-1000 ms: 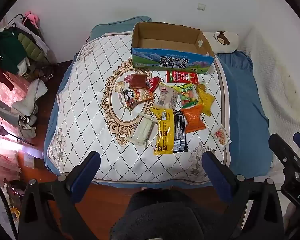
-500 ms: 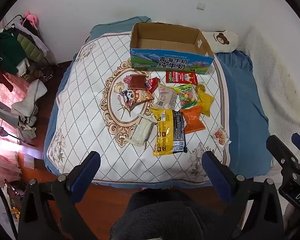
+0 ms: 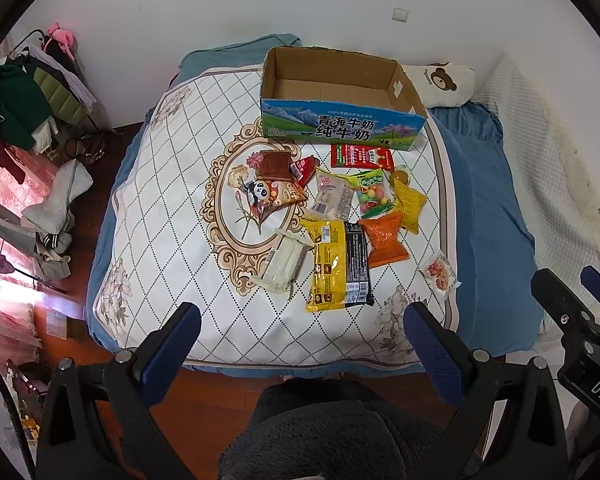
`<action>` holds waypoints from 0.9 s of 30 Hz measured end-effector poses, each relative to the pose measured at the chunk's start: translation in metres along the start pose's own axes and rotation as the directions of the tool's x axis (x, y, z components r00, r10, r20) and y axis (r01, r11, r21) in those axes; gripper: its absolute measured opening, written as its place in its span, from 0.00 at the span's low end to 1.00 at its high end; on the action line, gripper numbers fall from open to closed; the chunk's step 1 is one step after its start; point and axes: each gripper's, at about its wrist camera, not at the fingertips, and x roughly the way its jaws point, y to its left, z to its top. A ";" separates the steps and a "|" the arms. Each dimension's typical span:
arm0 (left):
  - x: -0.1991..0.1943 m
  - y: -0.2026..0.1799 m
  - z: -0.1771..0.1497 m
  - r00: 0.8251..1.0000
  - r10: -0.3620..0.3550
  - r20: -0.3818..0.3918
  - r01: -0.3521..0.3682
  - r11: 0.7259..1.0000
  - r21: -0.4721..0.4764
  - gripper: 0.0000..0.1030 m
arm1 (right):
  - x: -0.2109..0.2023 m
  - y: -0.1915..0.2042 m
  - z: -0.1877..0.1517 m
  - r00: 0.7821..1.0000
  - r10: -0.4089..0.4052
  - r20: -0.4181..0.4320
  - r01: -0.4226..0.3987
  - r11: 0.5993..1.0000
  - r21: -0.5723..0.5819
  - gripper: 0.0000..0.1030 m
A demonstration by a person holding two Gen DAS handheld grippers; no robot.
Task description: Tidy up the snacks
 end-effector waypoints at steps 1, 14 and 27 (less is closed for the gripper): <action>0.000 0.000 0.000 1.000 0.000 0.000 0.000 1.000 -0.001 1.00 | 0.000 0.000 0.000 1.000 0.000 0.000 0.000 1.000 0.000 1.00; -0.004 0.001 0.000 1.000 -0.003 0.007 0.003 1.000 0.000 1.00 | -0.007 0.002 -0.001 1.000 0.008 -0.007 -0.008 1.000 0.008 1.00; -0.011 0.000 -0.003 1.000 -0.006 0.020 0.006 1.000 0.005 1.00 | -0.006 0.001 0.004 1.000 0.008 -0.005 -0.008 1.000 0.009 1.00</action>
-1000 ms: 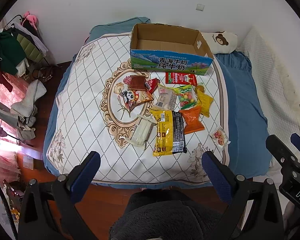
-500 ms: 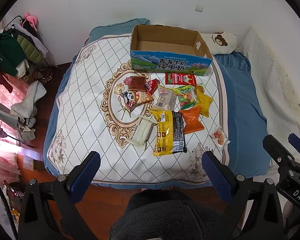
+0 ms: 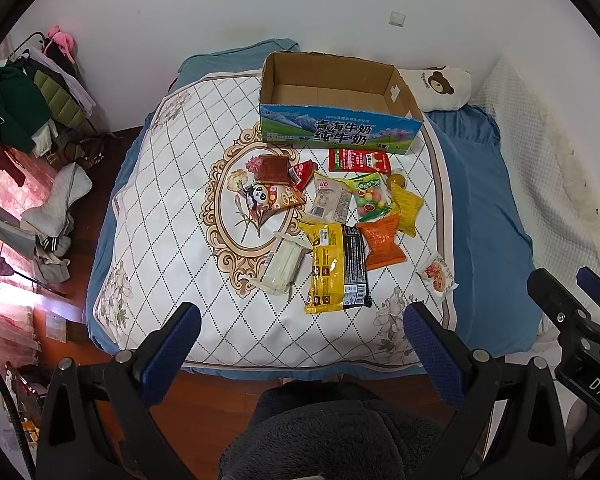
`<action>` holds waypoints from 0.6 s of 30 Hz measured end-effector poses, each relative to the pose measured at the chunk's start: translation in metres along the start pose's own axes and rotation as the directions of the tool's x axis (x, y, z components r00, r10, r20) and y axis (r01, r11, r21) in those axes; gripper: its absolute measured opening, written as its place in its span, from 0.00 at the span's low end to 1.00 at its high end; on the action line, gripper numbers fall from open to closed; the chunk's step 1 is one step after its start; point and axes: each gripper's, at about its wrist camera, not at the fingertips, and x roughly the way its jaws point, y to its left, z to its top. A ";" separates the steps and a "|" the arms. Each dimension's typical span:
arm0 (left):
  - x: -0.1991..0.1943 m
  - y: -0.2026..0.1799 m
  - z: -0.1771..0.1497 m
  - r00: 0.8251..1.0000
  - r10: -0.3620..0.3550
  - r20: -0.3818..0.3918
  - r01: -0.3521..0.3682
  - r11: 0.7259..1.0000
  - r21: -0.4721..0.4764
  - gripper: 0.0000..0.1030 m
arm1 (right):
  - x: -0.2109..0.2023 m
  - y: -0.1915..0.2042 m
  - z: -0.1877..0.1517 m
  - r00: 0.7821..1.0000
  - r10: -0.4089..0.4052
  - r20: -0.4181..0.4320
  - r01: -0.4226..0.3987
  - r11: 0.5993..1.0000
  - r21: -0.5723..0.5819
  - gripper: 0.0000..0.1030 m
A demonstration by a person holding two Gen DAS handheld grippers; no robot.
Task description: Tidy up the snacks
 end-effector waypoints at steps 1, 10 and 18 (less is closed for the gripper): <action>0.000 0.000 0.000 1.000 0.000 0.000 0.000 1.000 0.001 1.00 | 0.000 -0.001 0.001 1.000 0.002 0.002 -0.002 1.000 0.003 1.00; -0.004 -0.005 0.002 1.000 -0.003 0.007 0.003 1.000 0.010 1.00 | -0.009 -0.005 0.006 1.000 0.004 0.024 -0.004 1.000 0.011 1.00; -0.006 -0.005 0.002 1.000 -0.005 0.016 0.005 1.000 0.010 1.00 | -0.009 -0.006 0.005 1.000 0.005 0.026 -0.006 1.000 0.011 1.00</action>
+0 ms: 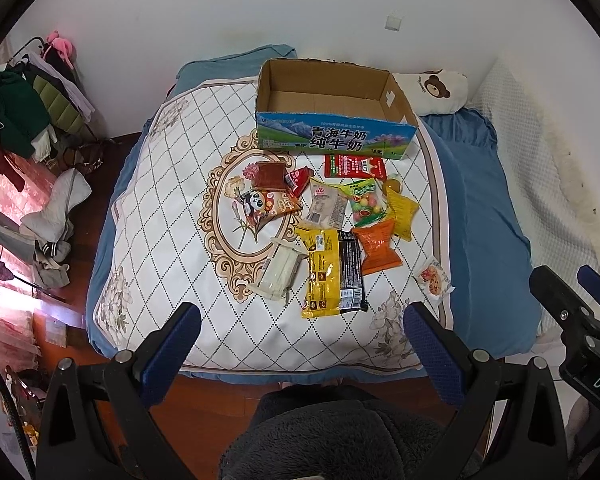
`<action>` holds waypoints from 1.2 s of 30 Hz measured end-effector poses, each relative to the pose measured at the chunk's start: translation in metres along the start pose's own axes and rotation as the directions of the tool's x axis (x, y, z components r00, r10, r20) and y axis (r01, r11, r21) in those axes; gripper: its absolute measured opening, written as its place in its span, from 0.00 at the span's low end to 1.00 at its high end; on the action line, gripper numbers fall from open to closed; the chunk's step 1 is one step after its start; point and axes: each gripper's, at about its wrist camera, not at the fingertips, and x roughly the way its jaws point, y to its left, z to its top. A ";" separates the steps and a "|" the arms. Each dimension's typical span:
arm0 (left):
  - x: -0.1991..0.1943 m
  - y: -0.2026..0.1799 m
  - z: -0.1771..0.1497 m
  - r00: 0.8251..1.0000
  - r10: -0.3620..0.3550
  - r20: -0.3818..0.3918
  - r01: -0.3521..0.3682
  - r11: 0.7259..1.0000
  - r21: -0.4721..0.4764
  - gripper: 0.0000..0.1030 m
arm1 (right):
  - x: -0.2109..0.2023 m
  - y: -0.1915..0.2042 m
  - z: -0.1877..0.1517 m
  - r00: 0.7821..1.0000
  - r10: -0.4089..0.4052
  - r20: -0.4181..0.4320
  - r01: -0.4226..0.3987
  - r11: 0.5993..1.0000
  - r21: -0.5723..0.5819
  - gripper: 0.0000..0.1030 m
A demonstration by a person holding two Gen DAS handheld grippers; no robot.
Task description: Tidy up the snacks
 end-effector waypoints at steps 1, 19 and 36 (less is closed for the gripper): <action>-0.001 0.000 0.000 1.000 0.000 0.002 0.000 1.000 0.000 1.00 | 0.000 0.000 0.000 1.000 0.000 -0.001 0.000 1.000 0.000 1.00; 0.014 0.026 -0.002 0.999 0.034 0.018 -0.033 0.999 -0.038 1.00 | 0.015 0.004 -0.008 0.999 0.028 -0.028 -0.027 0.999 0.023 1.00; 0.280 0.062 0.005 0.938 0.163 -0.305 -0.123 0.981 0.148 0.94 | 0.277 0.041 -0.069 0.905 0.193 -0.378 -0.167 0.981 0.101 1.00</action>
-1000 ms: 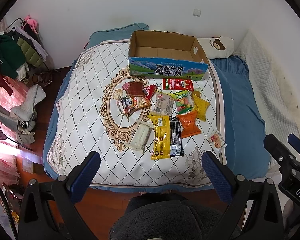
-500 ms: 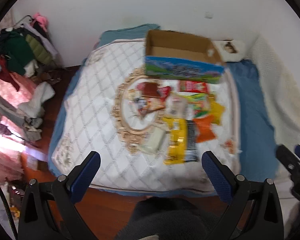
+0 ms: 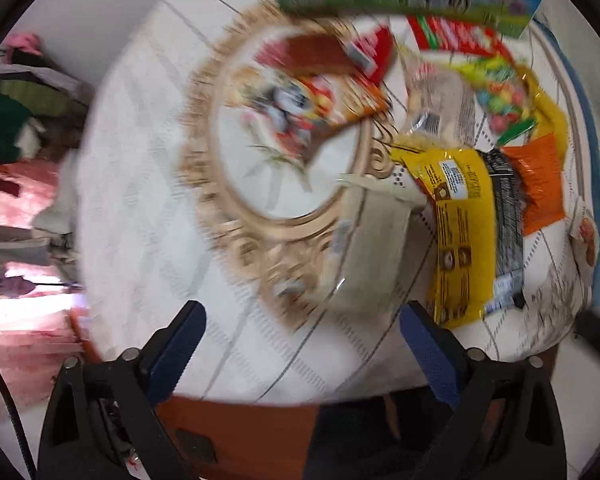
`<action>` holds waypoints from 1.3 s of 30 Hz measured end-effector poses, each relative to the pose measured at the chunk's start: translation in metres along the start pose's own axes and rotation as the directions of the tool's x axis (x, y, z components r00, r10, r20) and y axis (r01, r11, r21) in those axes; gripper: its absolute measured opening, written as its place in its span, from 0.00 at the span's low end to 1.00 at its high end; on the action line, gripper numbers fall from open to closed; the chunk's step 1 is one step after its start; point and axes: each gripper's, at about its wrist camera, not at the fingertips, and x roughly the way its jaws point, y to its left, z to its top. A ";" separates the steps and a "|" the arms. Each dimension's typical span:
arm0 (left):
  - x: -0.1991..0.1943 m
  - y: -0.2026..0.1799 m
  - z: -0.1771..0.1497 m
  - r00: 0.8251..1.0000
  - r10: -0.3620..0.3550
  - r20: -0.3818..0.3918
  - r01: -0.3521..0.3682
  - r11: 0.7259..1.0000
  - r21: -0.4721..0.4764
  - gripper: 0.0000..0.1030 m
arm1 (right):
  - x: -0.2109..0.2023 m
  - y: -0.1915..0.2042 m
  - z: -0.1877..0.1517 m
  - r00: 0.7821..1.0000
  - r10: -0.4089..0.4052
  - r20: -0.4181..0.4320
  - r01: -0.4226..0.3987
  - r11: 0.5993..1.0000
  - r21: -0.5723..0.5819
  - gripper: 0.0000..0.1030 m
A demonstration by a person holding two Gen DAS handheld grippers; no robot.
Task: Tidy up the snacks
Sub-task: 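Grasp the beige wrapped bar with the left tool while the right grasps the yellow-black noodle pack, then carry both packs into the cardboard box and open both tools to release them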
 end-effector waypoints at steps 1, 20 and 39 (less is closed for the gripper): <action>0.013 -0.005 0.007 1.000 -0.004 -0.016 0.004 1.000 0.014 0.94 | 0.014 -0.001 0.001 1.000 0.016 -0.017 -0.016 1.000 0.008 1.00; 0.066 0.074 -0.006 0.966 -0.243 -0.090 0.220 0.952 -0.214 0.60 | 0.150 0.064 0.040 0.982 -0.138 -0.129 0.131 0.990 -0.059 1.00; 0.090 0.066 0.012 0.975 -0.201 -0.091 0.188 0.973 -0.131 0.58 | 0.217 0.122 0.018 0.950 -0.233 -0.206 0.224 0.972 -0.068 0.87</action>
